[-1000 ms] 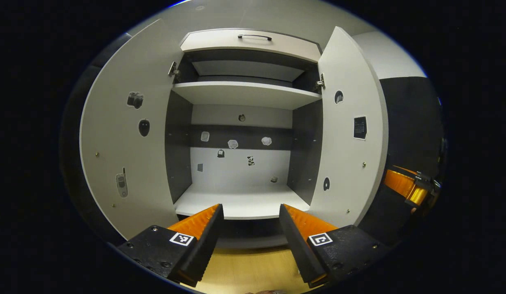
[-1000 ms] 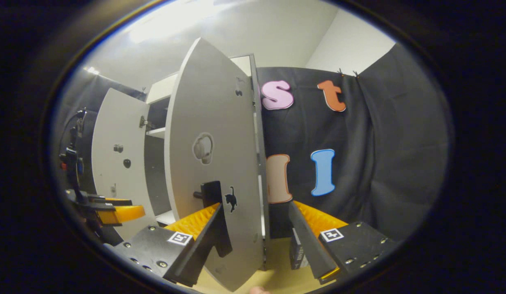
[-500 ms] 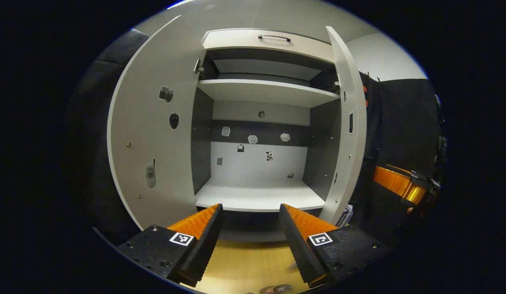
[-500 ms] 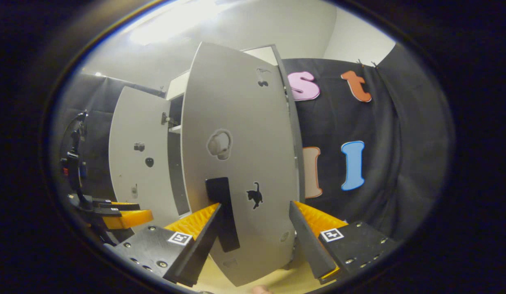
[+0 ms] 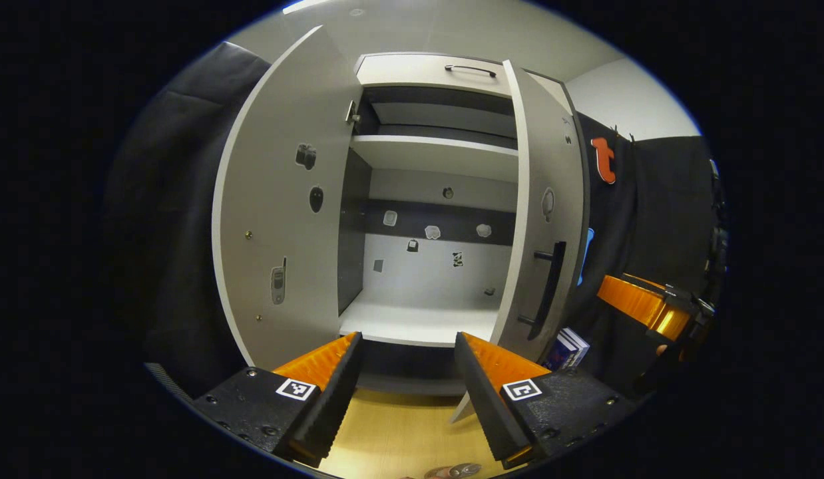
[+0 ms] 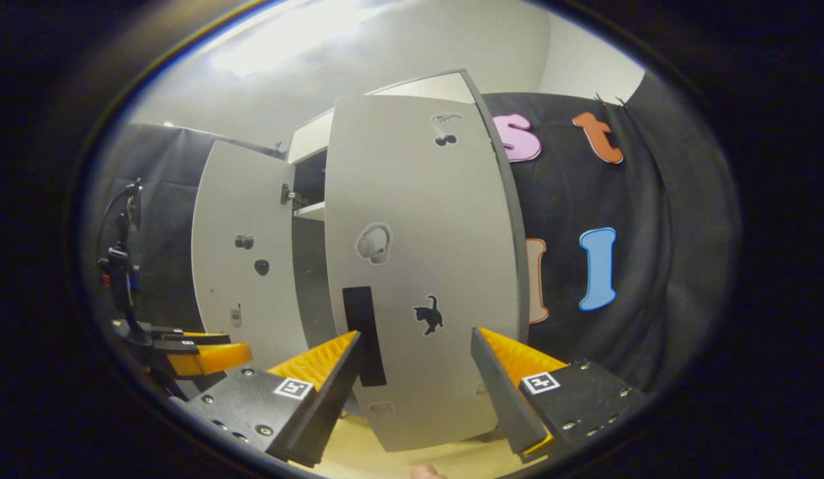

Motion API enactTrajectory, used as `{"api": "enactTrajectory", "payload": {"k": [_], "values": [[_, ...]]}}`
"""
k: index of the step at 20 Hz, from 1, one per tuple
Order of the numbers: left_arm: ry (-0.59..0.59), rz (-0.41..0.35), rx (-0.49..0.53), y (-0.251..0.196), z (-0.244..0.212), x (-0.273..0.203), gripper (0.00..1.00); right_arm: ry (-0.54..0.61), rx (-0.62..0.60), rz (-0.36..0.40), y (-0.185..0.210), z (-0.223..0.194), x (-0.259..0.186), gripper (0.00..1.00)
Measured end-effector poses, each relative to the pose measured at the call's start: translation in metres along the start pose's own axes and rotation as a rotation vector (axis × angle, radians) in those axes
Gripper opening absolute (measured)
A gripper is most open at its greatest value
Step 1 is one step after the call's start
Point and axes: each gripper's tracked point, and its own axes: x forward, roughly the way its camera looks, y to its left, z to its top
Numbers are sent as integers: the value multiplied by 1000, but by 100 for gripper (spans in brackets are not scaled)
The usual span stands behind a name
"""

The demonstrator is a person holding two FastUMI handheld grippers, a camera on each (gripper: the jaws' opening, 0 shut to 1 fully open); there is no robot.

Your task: Grasp the bottle in the cabinet with the left hand and place it on the coaster, then close the right door with the right hand and the left door with the left hand.

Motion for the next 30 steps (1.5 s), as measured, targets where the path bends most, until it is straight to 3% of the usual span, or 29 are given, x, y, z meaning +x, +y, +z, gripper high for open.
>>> {"api": "enactTrajectory", "payload": {"k": [9, 10, 11, 22, 23, 24, 26, 29, 30], "values": [[3, -10, 11, -2, 0, 6, 87, 5, -10, -11, -6, 0, 6, 98], [2, -11, 11, -3, 1, 6, 83, 5, -9, -12, -6, -1, 7, 98], [1, -10, 12, -2, 1, 7, 87, 4, -8, -12, -6, -1, 6, 98], [3, 17, 11, 6, -1, 5, 87, 7, -9, 0, -4, -2, 10, 98], [3, 18, 11, 6, -2, 4, 83, 7, -8, 1, -2, -4, 9, 98], [4, 21, 12, 8, -2, 4, 87, 8, -7, 2, -3, -3, 10, 98], [3, 25, 13, 9, -2, 3, 83, 9, -6, 3, -2, -2, 10, 98], [9, 28, 11, 11, -4, 2, 87, 10, -5, 4, -1, -3, 9, 98], [8, 28, 11, 11, -4, 2, 84, 12, -5, 3, -2, -3, 10, 98]]}}
